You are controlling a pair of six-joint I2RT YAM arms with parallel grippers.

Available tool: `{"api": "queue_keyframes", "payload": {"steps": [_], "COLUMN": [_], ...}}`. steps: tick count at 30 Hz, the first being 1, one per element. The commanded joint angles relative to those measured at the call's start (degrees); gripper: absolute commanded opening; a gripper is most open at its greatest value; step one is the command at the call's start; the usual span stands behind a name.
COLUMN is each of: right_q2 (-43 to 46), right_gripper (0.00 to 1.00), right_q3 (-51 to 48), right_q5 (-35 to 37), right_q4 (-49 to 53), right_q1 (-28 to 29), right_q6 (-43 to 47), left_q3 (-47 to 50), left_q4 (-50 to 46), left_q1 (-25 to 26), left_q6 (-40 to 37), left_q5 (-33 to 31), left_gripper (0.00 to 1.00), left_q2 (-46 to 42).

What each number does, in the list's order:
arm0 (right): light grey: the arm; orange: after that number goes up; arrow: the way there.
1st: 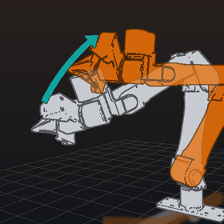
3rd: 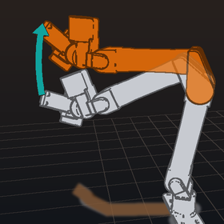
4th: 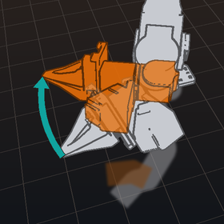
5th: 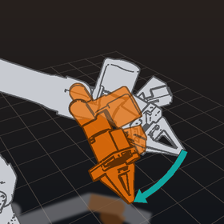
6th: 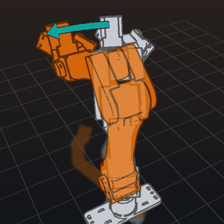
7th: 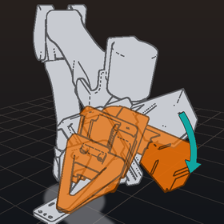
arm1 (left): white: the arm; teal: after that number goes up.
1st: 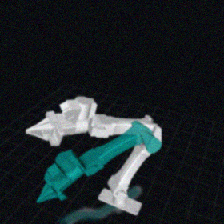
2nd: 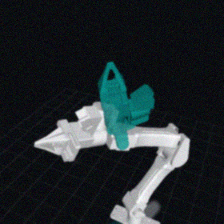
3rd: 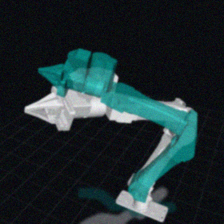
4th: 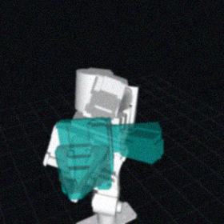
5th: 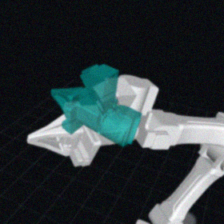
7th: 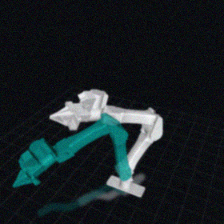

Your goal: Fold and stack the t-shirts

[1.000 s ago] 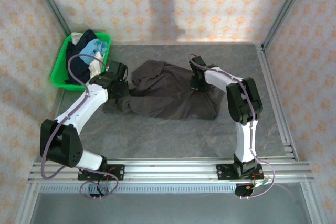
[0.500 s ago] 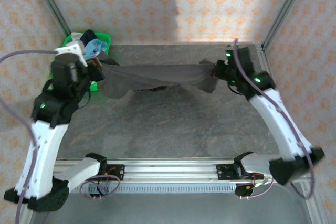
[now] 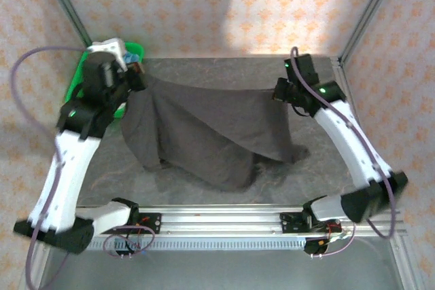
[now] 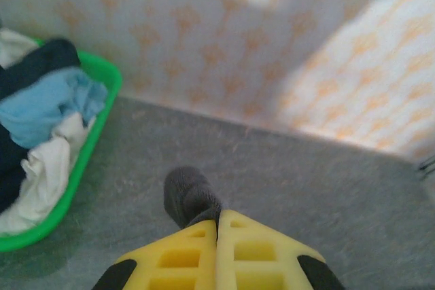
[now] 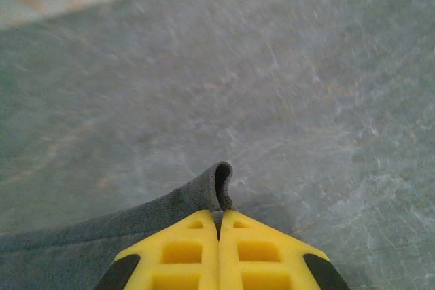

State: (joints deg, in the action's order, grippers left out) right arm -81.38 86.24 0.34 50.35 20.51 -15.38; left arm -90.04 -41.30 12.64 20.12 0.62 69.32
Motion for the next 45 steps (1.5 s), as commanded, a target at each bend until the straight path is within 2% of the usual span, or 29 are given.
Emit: {"api": "queue_keyframes", "payload": {"steps": [1,4,8,12,16,19,24,28,31,34,37,39,40,41,42,43,45], "right_q2": [-2.05,-3.75,-3.74,1.59,16.55,25.41,28.66,22.7,11.71,-1.09,-15.18,-24.13,-27.16,-29.44,-30.13,-29.52,-26.72], "right_gripper": [0.0,0.0,0.0,0.0,0.0,0.0,0.0,0.0,0.0,0.0,0.0,0.0,0.0,0.0,0.0,0.0,0.0], "right_q3": [1.35,-1.08,-3.13,-4.73,-6.68,-3.14,6.93,11.79,17.68,28.05,47.07,63.02,69.17,74.13,76.15,76.01,73.81], "right_q5": [5.06,4.57,2.35,-2.55,-11.07,-11.3,-11.56,-4.97,2.29,4.38,7.42,9.3,9.59,9.27,9.17,8.49,7.99], "right_q4": [0.03,-1.44,-3.16,-2.33,-4.3,-2.19,2.32,1.5,0.97,0.15,6.07,12.08,13.73,14.33,13.59,12.26,9.03], "right_q1": [-0.9,-1.46,-2.08,-2.08,-1.97,-2.02,-2.01,-2.01,-2.63,-5.09,-6.5,-7.28,-7.54,-7.82,-8.23,-8.71,-9.19], "right_q6": [-0.56,-0.58,-1.24,-1.43,-1.89,-2.26,-3.09,-2.46,-0.76,1.01,2.85,3.66,4.03,4.6,4.62,4.33,4.76], "left_q3": [-0.81,2.97,9.99,12.15,7.68,2.88,-8.8,-12.82,-18.04,-30.0,-56.02,-78.01,-83.95,-86.1,-83.66,-79.88,-65.97], "left_q4": [4.42,6.13,7.63,3.23,-1.77,-3.48,-7.02,-5.04,-2.88,-1.73,-9.64,-14.97,-14.85,-13.3,-10.56,-7.75,0.81], "left_q1": [-0.25,-0.1,-0.09,-0.14,-0.16,-0.12,-0.16,-0.14,-0.12,-0.21,-0.42,-0.51,-0.54,-0.55,-0.57,-0.59,-0.6], "left_q6": [-2.37,-2.08,-1.84,-1.27,-0.35,0.33,0.6,-1.15,-3.67,-6.41,-9.6,-11.62,-12.22,-12.99,-13.87,-14.36,-16.33], "left_q5": [2.14,3.83,2.93,-0.01,-0.22,-0.61,-0.31,-4.09,-5.14,-3.14,-1.71,-1.64,-2.38,-3.36,-4.0,-5.38,-8.62], "left_gripper": [0.0,0.0,0.0,0.0,0.0,0.0,0.0,0.0,0.0,0.0,0.0,0.0,0.0,0.0,0.0,0.0,0.0], "left_q2": [3.66,4.77,3.67,-0.25,-9.23,-15.71,-17.21,-10.84,-0.06,13.69,30.94,43.08,46.08,46.79,45.18,42.51,34.0]}}
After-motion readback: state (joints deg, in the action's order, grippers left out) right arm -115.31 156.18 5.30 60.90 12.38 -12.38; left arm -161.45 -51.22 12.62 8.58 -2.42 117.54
